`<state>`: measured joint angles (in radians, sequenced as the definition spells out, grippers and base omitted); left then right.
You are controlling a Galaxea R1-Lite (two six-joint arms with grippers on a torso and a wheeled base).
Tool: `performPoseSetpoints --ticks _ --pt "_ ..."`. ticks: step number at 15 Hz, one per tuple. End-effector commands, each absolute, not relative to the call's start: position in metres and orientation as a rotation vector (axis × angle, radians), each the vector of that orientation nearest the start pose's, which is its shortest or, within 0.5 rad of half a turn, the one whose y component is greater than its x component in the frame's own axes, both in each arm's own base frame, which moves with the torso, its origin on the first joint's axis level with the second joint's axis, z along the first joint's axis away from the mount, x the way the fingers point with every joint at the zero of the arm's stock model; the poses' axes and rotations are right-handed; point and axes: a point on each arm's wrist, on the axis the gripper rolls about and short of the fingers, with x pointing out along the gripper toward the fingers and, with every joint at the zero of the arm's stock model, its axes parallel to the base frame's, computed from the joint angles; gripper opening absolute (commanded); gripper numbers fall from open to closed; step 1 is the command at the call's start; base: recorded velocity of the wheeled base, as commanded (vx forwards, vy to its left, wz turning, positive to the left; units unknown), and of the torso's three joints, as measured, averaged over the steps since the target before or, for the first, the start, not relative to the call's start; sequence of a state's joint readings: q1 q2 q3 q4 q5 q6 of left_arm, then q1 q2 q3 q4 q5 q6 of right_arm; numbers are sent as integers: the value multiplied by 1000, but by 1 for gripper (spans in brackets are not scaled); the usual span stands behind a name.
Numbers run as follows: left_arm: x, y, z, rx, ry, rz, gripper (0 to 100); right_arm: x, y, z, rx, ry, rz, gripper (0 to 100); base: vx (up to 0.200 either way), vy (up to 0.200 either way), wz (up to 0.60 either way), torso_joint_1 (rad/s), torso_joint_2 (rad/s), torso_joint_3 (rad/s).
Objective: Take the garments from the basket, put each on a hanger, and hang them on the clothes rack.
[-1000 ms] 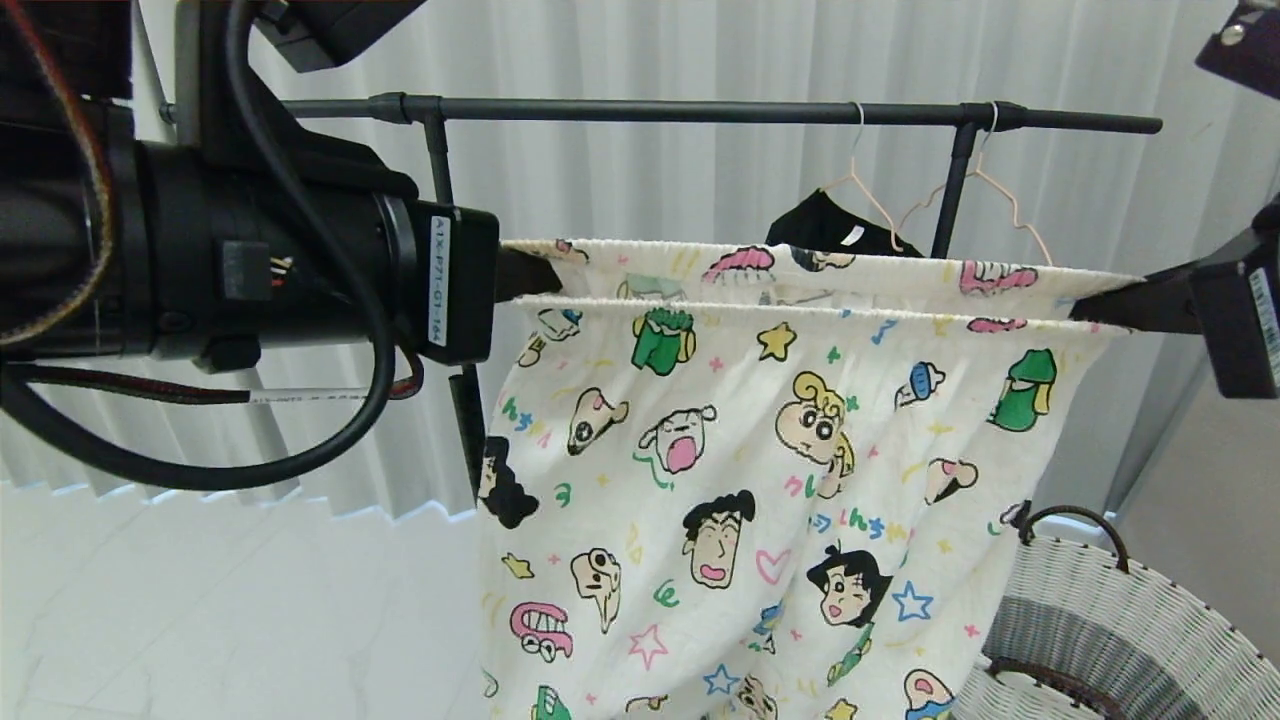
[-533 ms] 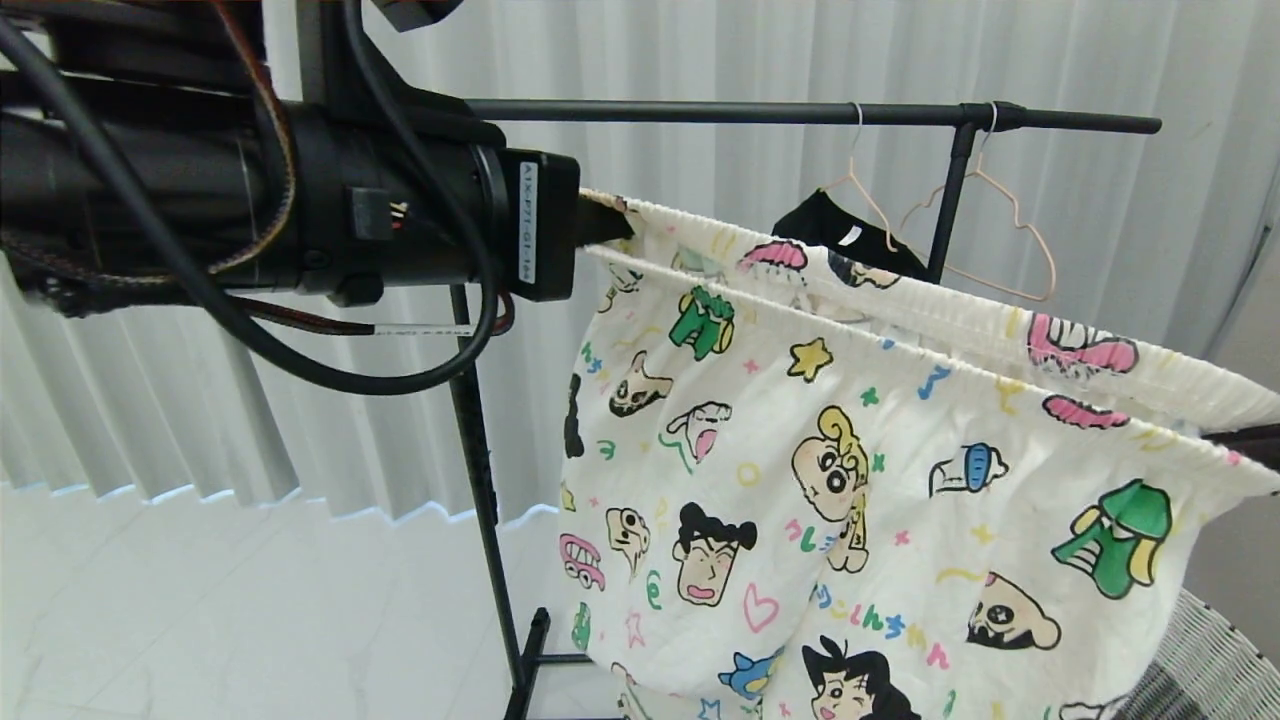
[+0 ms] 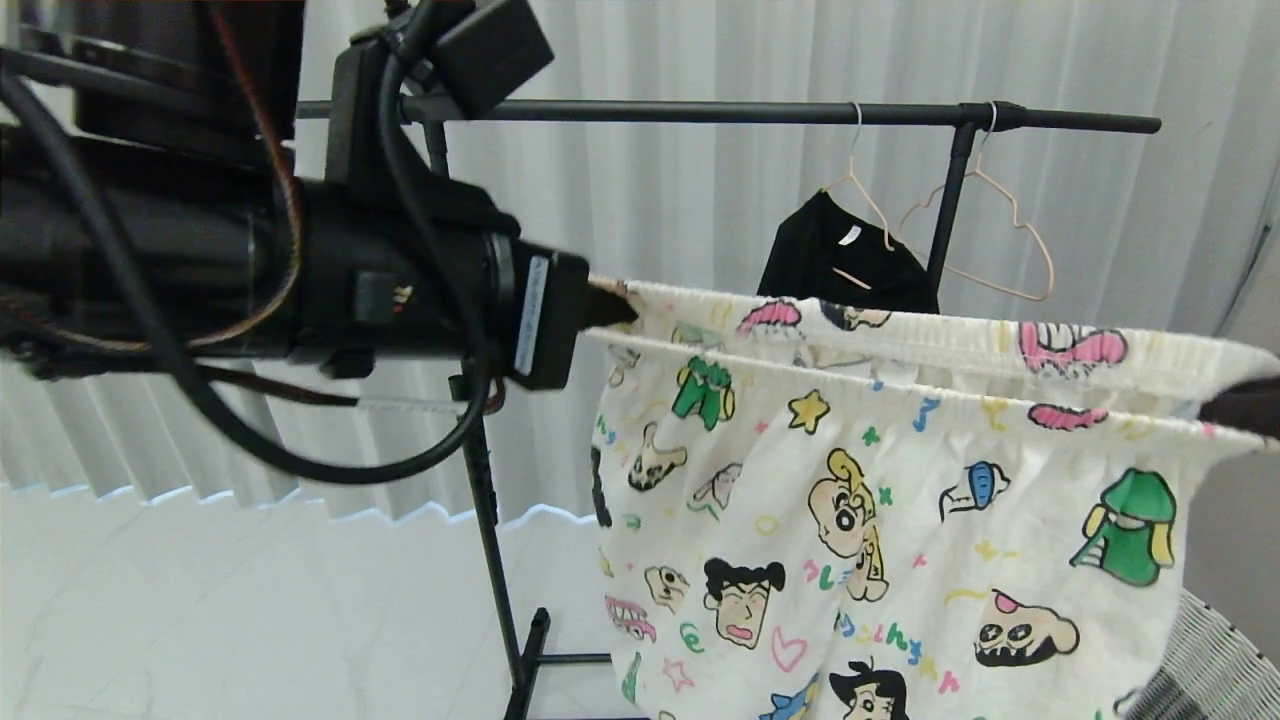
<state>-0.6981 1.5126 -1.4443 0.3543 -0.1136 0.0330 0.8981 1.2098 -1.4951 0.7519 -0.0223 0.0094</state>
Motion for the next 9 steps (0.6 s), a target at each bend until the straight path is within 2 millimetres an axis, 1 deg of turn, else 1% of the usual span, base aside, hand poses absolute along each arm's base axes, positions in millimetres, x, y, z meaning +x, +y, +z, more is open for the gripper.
performPoseSetpoints --ticks 1,3,4,5,6,8,9 --pt "148 -140 325 173 465 -855 0 108 122 355 -185 417 811 0 0 0 0 0 0 0" --pt "124 -132 323 153 512 -897 0 128 142 357 -152 350 810 0 0 0 0 0 0 0" --pt "116 -132 323 128 521 -921 0 134 150 358 -139 321 814 0 0 0 0 0 0 0" --pt "101 -134 327 72 533 -972 0 145 162 360 -119 279 818 0 0 0 0 0 0 0" --pt "93 -135 329 30 547 -1005 0 151 170 362 -112 258 822 0 0 0 0 0 0 0" --pt "81 -136 333 -7 558 -1056 0 160 181 367 -108 234 829 0 0 0 0 0 0 0" --pt "80 -136 333 -7 557 -1059 0 162 183 368 -106 229 829 0 0 0 0 0 0 0"
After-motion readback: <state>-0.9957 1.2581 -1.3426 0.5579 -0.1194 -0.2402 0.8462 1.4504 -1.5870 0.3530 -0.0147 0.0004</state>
